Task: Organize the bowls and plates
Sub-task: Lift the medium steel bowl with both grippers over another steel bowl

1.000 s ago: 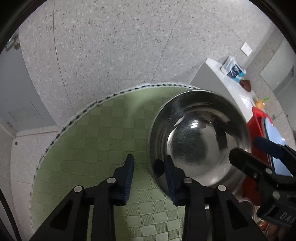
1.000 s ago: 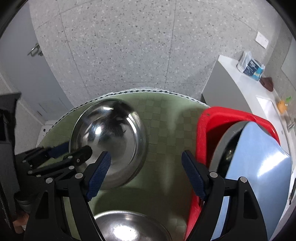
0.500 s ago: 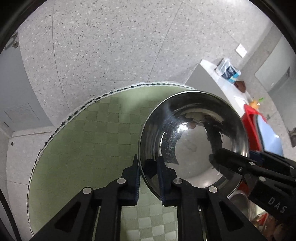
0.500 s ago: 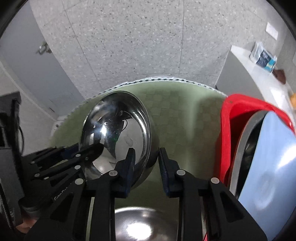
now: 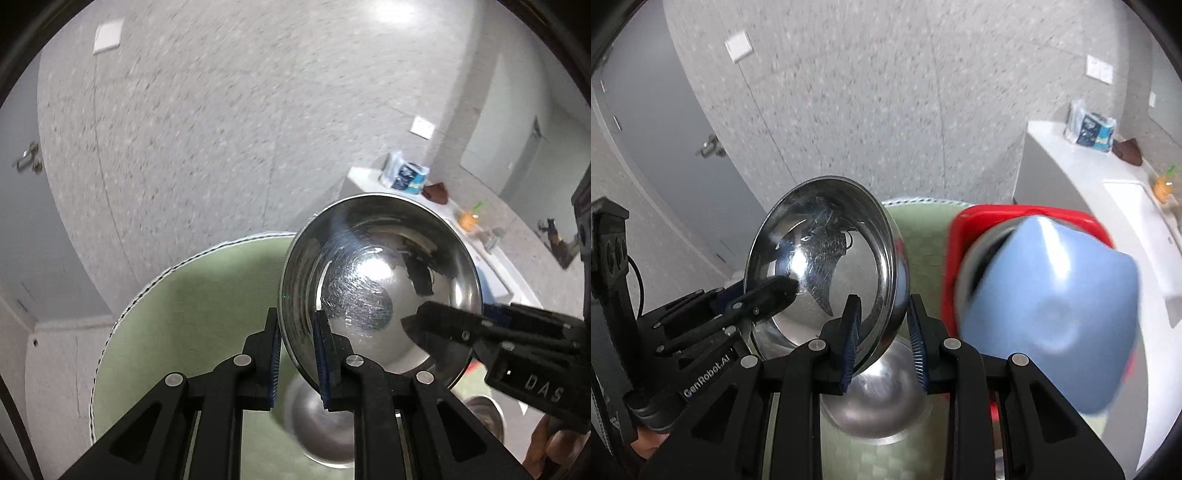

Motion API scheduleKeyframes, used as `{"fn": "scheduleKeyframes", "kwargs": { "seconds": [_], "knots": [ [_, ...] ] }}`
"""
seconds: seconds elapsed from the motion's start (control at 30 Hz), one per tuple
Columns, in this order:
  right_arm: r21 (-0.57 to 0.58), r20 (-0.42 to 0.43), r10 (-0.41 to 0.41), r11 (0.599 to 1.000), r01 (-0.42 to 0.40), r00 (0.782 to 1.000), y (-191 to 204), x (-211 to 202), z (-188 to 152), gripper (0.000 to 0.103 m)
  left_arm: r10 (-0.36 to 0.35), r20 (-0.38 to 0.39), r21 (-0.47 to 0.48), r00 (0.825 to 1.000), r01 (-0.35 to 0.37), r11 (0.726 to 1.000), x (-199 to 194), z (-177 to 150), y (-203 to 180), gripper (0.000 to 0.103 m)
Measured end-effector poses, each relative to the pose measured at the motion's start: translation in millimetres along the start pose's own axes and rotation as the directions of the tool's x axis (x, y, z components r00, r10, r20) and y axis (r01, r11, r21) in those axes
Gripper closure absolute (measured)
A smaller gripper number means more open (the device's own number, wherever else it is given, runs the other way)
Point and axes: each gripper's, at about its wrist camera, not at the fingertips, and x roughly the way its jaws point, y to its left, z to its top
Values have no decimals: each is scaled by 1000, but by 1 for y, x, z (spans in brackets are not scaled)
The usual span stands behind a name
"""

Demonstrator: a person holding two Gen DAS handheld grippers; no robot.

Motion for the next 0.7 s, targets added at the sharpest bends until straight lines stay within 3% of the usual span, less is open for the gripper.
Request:
{"fn": "scheduleKeyframes", "kwargs": {
  "seconds": [0.3,0.53,0.7],
  "knots": [
    [5,59,12,1000,-12,998,-53,-76,-46,77,-22,11,39,1000,21,999,-52,-63,-94,90],
    [14,-1,32,999,-32,999,-95,-96,-97,77,24,-40,60,999,-22,998,-74,-111,-167,90],
    [1,-71,42,999,-42,997,-110,-88,-130,77,78,-80,63,994,-73,995,-79,-127,-206,90]
  ]
}}
